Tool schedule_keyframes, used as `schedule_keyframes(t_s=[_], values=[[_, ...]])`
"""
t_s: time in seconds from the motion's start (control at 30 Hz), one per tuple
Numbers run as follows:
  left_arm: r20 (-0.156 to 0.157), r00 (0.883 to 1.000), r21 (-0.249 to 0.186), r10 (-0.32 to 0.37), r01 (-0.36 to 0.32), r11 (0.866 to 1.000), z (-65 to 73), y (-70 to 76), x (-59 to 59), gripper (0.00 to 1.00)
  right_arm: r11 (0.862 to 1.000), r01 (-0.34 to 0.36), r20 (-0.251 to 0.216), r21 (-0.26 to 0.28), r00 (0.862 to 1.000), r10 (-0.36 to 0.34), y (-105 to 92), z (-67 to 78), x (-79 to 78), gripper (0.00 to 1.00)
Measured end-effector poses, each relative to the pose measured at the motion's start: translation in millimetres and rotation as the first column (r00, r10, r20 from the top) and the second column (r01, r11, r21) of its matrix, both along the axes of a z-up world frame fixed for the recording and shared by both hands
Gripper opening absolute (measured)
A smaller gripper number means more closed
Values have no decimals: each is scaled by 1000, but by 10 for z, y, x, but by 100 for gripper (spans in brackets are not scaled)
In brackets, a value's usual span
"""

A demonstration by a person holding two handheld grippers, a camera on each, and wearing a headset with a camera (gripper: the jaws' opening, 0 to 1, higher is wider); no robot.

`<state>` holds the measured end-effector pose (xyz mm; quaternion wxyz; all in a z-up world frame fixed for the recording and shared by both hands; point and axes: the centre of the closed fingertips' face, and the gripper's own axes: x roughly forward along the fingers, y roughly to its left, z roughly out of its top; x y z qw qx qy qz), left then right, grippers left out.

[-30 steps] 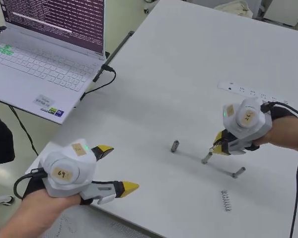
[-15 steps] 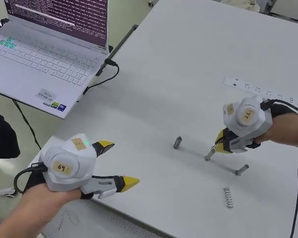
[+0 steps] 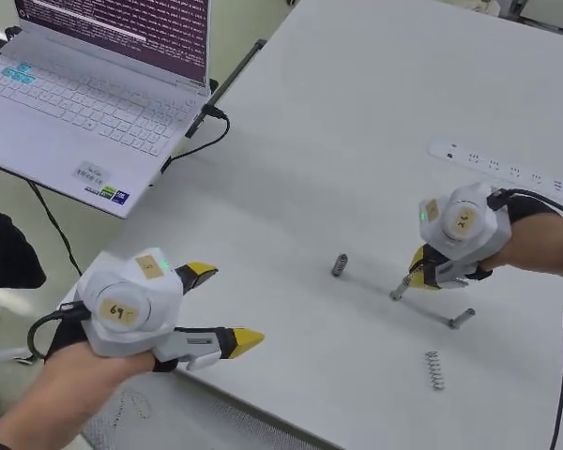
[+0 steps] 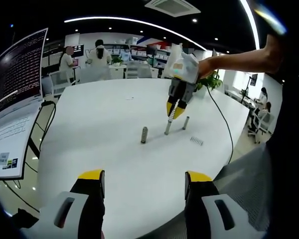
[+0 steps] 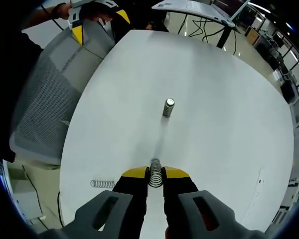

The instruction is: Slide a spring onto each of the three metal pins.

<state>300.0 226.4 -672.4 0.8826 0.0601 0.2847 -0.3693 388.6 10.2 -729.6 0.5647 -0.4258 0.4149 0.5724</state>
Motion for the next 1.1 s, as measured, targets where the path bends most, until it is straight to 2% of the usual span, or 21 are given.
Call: schedule_keyframes(t_s=[1.1], values=[[-14,1000,1,13,-13,1000,-24,43,1,61,998,-21,-18,-53,1000,20,24,-306,25,9]])
